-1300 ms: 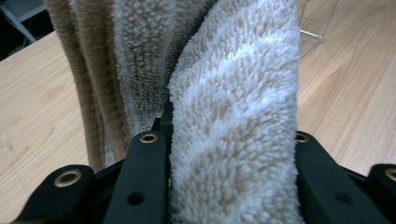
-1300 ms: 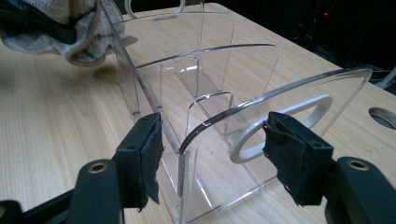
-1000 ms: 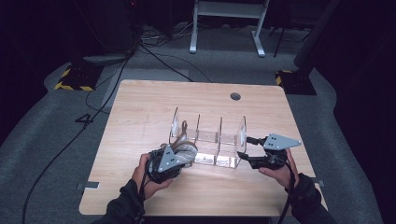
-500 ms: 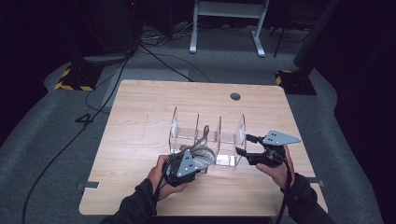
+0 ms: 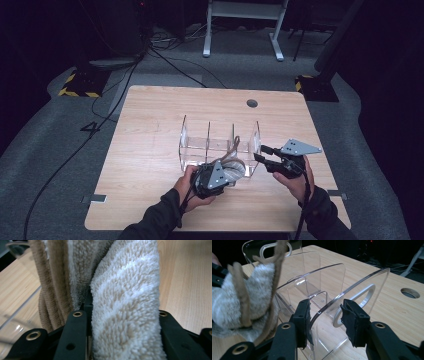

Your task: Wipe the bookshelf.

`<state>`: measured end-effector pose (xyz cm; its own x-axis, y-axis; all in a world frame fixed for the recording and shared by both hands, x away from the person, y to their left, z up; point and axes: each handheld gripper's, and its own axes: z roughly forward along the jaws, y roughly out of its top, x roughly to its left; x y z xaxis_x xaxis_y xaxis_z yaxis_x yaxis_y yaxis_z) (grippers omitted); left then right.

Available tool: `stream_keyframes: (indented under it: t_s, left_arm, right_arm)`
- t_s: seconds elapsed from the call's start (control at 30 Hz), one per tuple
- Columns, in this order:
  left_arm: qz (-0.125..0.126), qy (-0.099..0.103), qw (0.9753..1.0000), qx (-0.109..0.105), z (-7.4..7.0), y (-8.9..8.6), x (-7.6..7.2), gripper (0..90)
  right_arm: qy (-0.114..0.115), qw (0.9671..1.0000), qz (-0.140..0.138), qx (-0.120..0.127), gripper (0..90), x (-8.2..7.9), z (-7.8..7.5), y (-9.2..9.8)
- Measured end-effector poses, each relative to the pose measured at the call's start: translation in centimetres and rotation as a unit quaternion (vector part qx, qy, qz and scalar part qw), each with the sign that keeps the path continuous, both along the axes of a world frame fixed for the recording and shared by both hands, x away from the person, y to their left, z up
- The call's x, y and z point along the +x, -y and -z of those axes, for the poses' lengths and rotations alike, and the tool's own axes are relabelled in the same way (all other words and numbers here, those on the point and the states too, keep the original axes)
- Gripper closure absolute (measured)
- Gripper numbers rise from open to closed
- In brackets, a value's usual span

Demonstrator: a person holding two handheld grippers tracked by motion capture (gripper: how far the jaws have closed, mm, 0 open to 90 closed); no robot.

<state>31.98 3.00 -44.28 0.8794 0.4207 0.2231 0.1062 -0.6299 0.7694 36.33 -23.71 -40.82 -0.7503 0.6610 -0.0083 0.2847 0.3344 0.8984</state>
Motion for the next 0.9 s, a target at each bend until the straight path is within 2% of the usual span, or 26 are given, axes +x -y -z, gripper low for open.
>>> stream_keyframes:
  t_s: [0.2,0.27,0.4,0.47,0.53,0.6,0.73,0.9]
  left_arm:
    - [0.014,-0.003,0.9999,-0.006,0.1,1.6,0.3,64.4]
    - [0.009,-0.002,1.0000,-0.003,0.0,2.1,0.4,64.6]
    - [0.006,-0.008,0.9999,-0.011,-0.1,3.0,0.6,64.7]
    - [0.003,-0.006,1.0000,-0.006,-0.1,3.5,0.8,64.9]
    - [0.004,-0.013,0.9999,-0.011,-0.2,3.8,0.9,65.1]
    - [0.001,-0.011,0.9999,-0.001,-0.2,4.0,0.9,65.6]
    - [-0.013,-0.016,0.9998,0.002,-0.5,3.4,0.8,66.4]
    - [-0.035,-0.017,0.9992,0.013,-0.7,1.1,0.6,66.4]
  right_arm:
    - [0.002,1.0000,0.000,-0.003,60.1,-0.1,0.0,0.0]
    - [0.002,1.0000,0.001,-0.005,60.1,-0.1,-0.1,-0.1]
    - [0.001,1.0000,0.001,-0.007,60.5,-0.1,-0.1,-0.1]
    - [0.001,1.0000,0.000,-0.006,60.7,-0.1,-0.1,0.0]
    - [0.000,1.0000,0.000,-0.007,60.8,-0.1,-0.2,-0.1]
    - [0.002,0.9999,0.001,-0.010,61.0,-0.2,-0.2,-0.1]
    - [0.004,0.9999,0.004,-0.012,62.3,-0.2,-0.2,-0.2]
    - [0.006,0.9998,0.004,-0.016,63.0,-0.2,-0.3,-0.2]
